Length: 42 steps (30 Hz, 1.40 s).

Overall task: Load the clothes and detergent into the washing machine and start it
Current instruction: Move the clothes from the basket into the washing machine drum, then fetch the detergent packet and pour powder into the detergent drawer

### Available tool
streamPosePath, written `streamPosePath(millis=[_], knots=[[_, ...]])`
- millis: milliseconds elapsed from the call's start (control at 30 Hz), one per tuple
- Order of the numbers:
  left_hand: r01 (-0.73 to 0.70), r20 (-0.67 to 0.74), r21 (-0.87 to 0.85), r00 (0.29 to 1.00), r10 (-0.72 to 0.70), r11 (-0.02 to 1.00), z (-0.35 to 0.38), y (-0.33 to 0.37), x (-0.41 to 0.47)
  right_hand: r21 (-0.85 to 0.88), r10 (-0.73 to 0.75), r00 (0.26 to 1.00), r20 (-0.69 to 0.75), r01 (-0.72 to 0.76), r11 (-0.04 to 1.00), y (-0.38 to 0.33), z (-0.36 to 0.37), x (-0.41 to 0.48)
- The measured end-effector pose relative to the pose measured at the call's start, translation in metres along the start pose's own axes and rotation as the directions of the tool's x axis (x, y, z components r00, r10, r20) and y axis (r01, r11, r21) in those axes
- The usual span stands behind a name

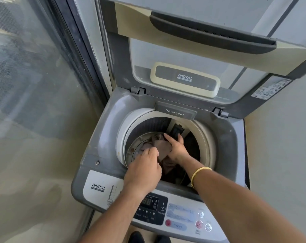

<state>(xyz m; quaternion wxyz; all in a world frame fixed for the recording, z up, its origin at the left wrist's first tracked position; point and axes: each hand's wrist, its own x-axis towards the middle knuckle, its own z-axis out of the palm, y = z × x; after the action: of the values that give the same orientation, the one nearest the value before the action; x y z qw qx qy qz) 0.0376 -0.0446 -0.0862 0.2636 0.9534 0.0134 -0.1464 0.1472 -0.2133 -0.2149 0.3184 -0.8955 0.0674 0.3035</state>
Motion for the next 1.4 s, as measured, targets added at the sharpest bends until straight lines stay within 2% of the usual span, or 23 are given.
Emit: streamPosePath(millis=[100,267,400,500,633,700,767,867,1033,1133,1233,1300,1400], knots=[[0.003,0.032,0.001,0.999,-0.003,1.000,-0.003,0.001,0.000,0.054,0.044,0.999,-0.030,-0.042,0.998,-0.008,-0.011,-0.021],[0.020,0.092,0.000,0.996,-0.019,1.000,-0.003,0.000,-0.001,0.202,0.045,0.994,-0.099,-0.025,0.979,-0.021,-0.033,-0.068],[0.031,0.110,-0.011,0.994,-0.030,0.999,-0.003,0.001,-0.002,0.395,0.049,0.987,-0.154,0.016,0.919,-0.026,-0.043,-0.114],[0.028,0.085,-0.056,0.996,-0.023,0.998,-0.005,0.003,-0.006,0.421,0.015,0.973,-0.230,0.085,0.903,-0.027,-0.051,-0.152],[0.054,0.102,-0.200,0.994,-0.034,0.978,-0.018,0.009,-0.015,0.405,-0.016,0.927,-0.374,0.179,0.897,-0.038,-0.070,-0.198],[0.045,0.103,-0.271,0.995,-0.018,0.962,-0.029,0.015,-0.015,0.294,-0.092,0.870,-0.484,0.261,0.920,-0.052,-0.091,-0.214],[-0.031,0.057,-0.299,0.997,0.050,0.954,-0.046,0.025,-0.009,0.099,-0.233,0.766,-0.600,0.360,0.928,-0.073,-0.122,-0.224],[-0.150,-0.041,-0.347,0.989,0.145,0.926,-0.081,0.050,0.004,-0.124,-0.364,0.617,-0.698,0.396,0.910,-0.108,-0.173,-0.233],[-0.291,-0.169,-0.432,0.956,0.241,0.854,-0.131,0.084,0.024,-0.159,-0.370,0.463,-0.805,0.433,0.887,-0.148,-0.235,-0.242],[-0.325,-0.166,-0.471,0.946,0.279,0.820,-0.140,0.091,0.032,-0.034,-0.265,0.459,-0.848,0.452,0.891,-0.148,-0.248,-0.250],[-0.210,-0.093,-0.577,0.977,0.192,0.790,-0.129,0.094,0.043,0.076,-0.189,0.501,-0.844,0.462,0.883,-0.135,-0.240,-0.254],[-0.018,0.012,-0.699,0.999,0.037,0.715,-0.110,0.088,0.058,0.101,-0.177,0.543,-0.821,0.442,0.891,-0.123,-0.226,-0.248],[0.225,0.178,-0.782,0.974,-0.137,0.581,-0.079,0.075,0.091,0.120,-0.151,0.600,-0.786,0.388,0.914,-0.107,-0.207,-0.233]])
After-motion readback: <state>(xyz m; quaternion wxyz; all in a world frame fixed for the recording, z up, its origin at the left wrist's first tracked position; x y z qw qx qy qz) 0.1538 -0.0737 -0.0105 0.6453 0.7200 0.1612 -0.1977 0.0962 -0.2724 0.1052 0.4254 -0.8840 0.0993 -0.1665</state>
